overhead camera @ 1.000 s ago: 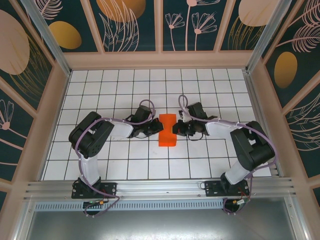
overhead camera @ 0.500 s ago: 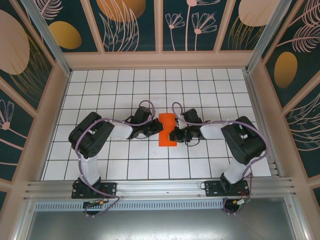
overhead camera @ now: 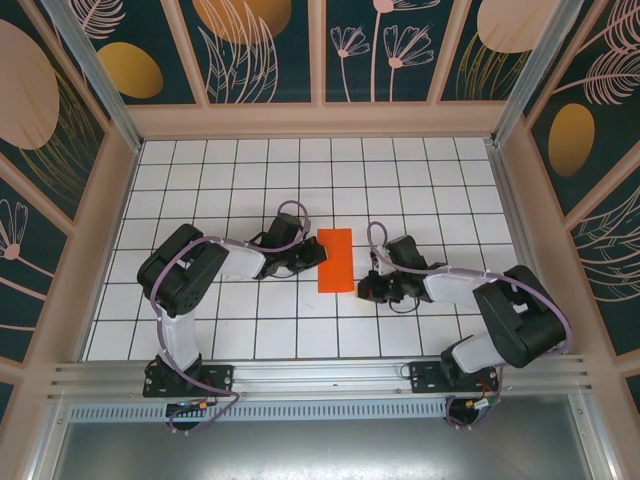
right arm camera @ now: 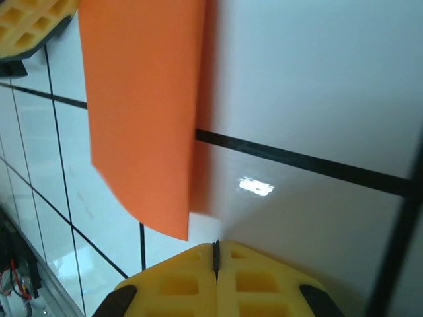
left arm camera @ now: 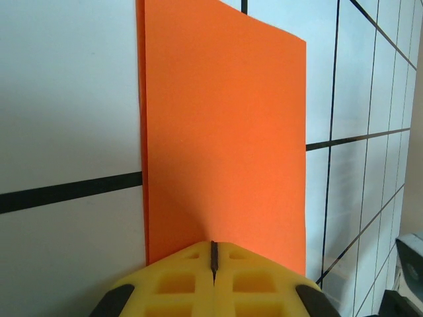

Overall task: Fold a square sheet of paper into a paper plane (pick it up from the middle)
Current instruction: Move the square sheet of paper to the center of the table, then first fold in half a square sheet of paper at the center of the table.

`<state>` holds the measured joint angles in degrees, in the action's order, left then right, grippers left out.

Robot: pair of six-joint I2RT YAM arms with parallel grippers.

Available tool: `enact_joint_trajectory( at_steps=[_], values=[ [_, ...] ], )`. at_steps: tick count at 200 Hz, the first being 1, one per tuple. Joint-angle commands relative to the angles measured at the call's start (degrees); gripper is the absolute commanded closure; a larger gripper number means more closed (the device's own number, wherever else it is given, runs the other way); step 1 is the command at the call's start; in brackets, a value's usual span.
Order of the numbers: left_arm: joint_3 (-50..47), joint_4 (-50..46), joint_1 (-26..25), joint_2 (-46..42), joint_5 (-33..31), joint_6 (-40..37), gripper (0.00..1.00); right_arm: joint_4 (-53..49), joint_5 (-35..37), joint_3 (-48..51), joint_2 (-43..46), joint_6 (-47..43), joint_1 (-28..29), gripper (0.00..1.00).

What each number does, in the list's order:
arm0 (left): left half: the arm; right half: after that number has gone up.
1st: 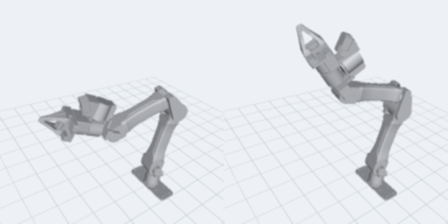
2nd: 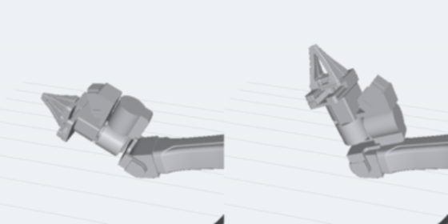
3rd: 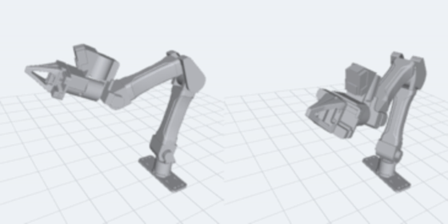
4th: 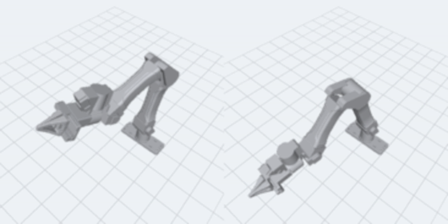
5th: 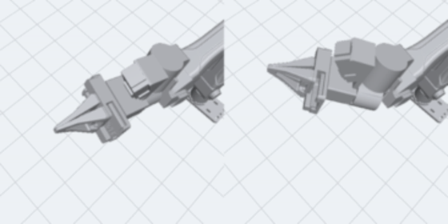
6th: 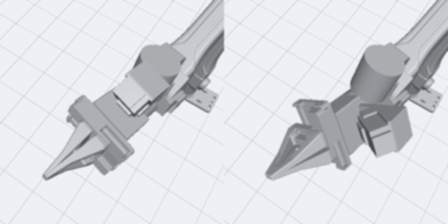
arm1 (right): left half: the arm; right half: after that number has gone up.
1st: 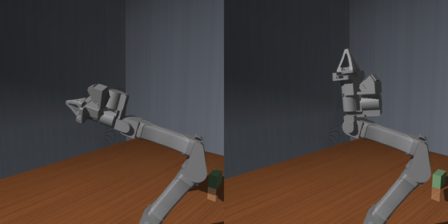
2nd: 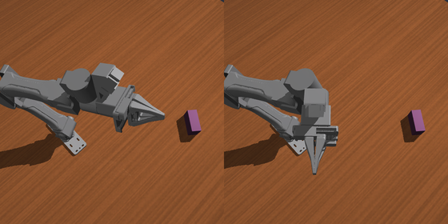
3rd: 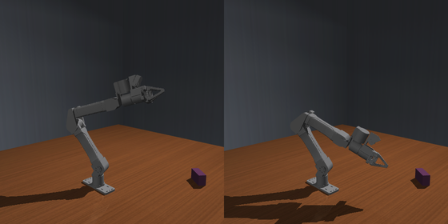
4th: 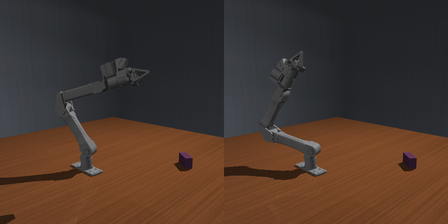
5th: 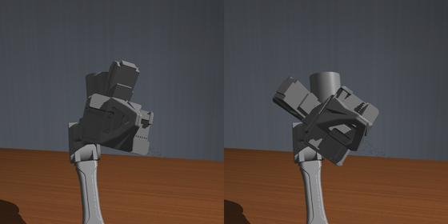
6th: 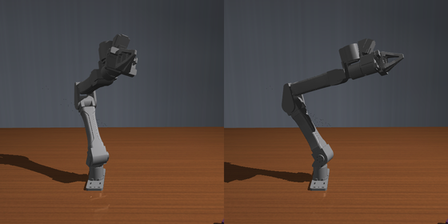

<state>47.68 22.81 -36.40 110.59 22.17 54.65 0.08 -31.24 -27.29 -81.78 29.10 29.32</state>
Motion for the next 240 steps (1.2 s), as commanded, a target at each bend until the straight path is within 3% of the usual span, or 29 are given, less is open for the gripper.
enact_joint_trajectory(
  at_steps=[1,64,116,178,240],
  values=[
    [-3.5,-18.7,1.3,5.8,-15.0,-3.9,1.00,-3.2,2.8,-5.1,3.0,0.7,-0.4,1.00],
    [-3.7,-21.9,1.4,-8.2,-17.6,-2.8,1.00,0.4,2.7,-15.3,-6.6,2.3,0.4,1.00],
    [-3.9,-14.2,1.4,-14.1,-12.6,-2.1,1.00,2.6,-0.6,-22.5,-16.4,3.2,1.6,1.00],
    [3.4,-9.3,1.4,-11.9,-7.3,-4.9,0.95,4.3,-4.3,-25.1,-21.9,4.9,1.7,1.00],
    [7.1,-7.9,1.4,-4.3,-2.7,-2.9,0.99,5.2,-4.6,-26.1,-24.4,6.8,3.5,1.00]
  ],
)
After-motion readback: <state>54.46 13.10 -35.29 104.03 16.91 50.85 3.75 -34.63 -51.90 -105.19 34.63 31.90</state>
